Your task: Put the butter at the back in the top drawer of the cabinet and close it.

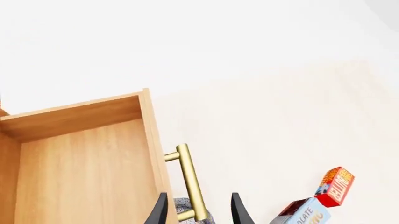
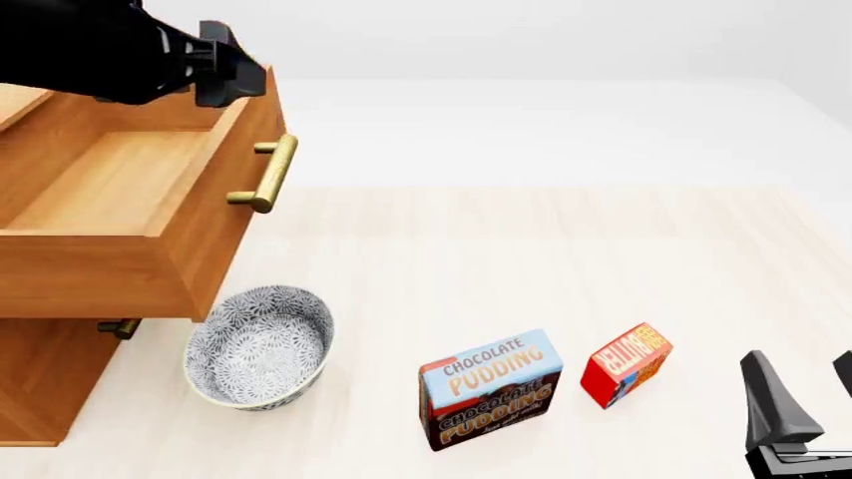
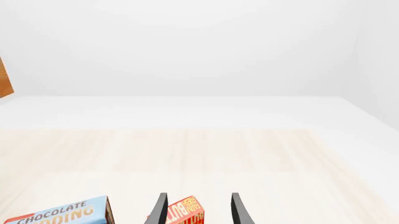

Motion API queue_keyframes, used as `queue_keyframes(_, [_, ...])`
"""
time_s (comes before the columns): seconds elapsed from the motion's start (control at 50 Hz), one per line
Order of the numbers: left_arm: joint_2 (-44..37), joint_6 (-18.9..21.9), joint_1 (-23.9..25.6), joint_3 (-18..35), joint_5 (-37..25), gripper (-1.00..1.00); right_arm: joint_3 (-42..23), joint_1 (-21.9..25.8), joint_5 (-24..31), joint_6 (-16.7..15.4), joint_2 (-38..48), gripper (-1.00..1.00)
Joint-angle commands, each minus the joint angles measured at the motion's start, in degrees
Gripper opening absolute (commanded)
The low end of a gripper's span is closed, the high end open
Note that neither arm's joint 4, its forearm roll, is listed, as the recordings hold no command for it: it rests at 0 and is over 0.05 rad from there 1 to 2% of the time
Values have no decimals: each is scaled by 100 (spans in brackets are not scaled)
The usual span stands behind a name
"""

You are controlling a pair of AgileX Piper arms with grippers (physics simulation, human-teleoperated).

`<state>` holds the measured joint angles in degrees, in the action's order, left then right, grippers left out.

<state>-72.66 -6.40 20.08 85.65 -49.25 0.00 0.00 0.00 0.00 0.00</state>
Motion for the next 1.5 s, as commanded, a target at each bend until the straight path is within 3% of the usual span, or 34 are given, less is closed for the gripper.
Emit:
queue_keyframes(0.02, [89,140,394,234,86,100,0,0,0,0,0,100])
queue_keyframes(0.48, [-741,353,1487,283,686,100,0,0,0,0,0,100])
queue_keyframes(0.84, [-1382,416,2038,314,1097,100,0,0,0,0,0,100])
queue_keyframes(1.18, [-2006,534,2472,623,1076,100,0,0,0,0,0,100])
queue_keyframes(1.34, [-2375,725,2889,1033,1024,100,0,0,0,0,0,100])
queue_keyframes(1.5, [-2435,479,2864,1022,994,100,0,0,0,0,0,100])
